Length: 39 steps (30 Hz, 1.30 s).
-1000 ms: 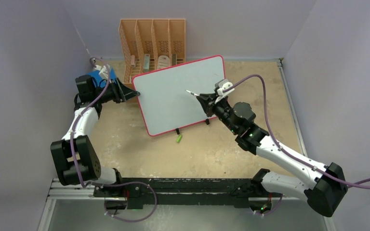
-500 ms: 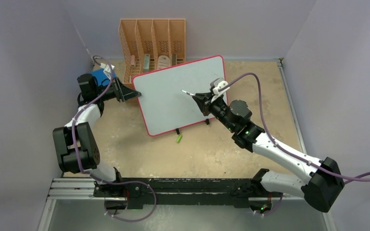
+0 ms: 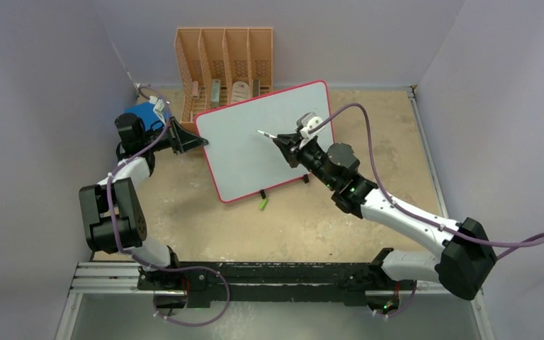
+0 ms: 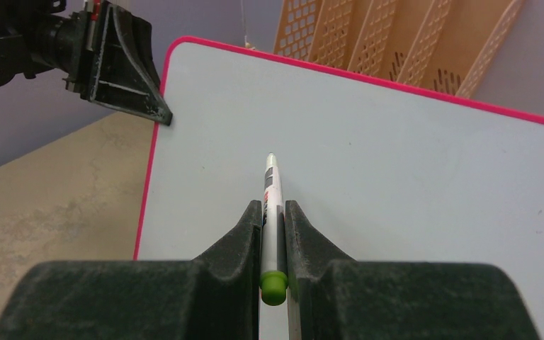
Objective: Write a sentence on the whiteboard
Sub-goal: Hold the whiteboard on the whiteboard stand, then write a sentence on the whiteboard.
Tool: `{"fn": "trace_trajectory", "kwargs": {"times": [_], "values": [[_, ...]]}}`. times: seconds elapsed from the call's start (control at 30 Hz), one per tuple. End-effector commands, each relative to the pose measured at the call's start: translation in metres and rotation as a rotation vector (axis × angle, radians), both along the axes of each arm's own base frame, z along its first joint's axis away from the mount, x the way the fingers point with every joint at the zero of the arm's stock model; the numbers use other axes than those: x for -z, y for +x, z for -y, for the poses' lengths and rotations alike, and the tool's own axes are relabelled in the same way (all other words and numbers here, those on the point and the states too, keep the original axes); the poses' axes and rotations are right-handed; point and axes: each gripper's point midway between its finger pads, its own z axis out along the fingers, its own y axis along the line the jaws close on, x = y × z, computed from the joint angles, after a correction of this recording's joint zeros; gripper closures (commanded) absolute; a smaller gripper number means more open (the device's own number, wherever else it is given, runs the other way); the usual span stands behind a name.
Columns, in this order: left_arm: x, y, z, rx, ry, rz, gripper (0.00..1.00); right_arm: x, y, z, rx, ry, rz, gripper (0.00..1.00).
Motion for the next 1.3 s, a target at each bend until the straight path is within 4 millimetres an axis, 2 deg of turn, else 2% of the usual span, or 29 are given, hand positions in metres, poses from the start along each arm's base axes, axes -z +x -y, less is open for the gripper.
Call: {"fn": "trace_trajectory", "kwargs": {"times": [0.0,0.27,0.37,0.73,0.93,1.27], "values": [[-0.007,-0.013,0.012,0.06,0.022,0.077,1.0,-0.056,-0.007,-0.016,-0.04,0.073,0.185,1.0],[-0.007,-0.011,0.017,0.05,0.072,0.132,1.0,-0.049,-0.024,-0.056,-0.058,-0.002,0.277,1.0],[-0.007,-0.009,0.016,0.041,0.08,0.139,1.0,-0.051,-0.028,-0.064,-0.066,-0.005,0.294,1.0],[-0.005,-0.006,0.015,0.027,0.097,0.141,1.0,-0.049,-0.015,-0.067,-0.011,-0.015,0.266,1.0],[-0.005,-0.005,0.014,0.019,0.104,0.144,1.0,-0.053,-0.026,-0.076,-0.083,0.028,0.233,1.0],[-0.005,-0.004,0.014,0.016,0.108,0.146,1.0,-0.044,-0.017,-0.085,-0.067,0.008,0.177,1.0]]}}
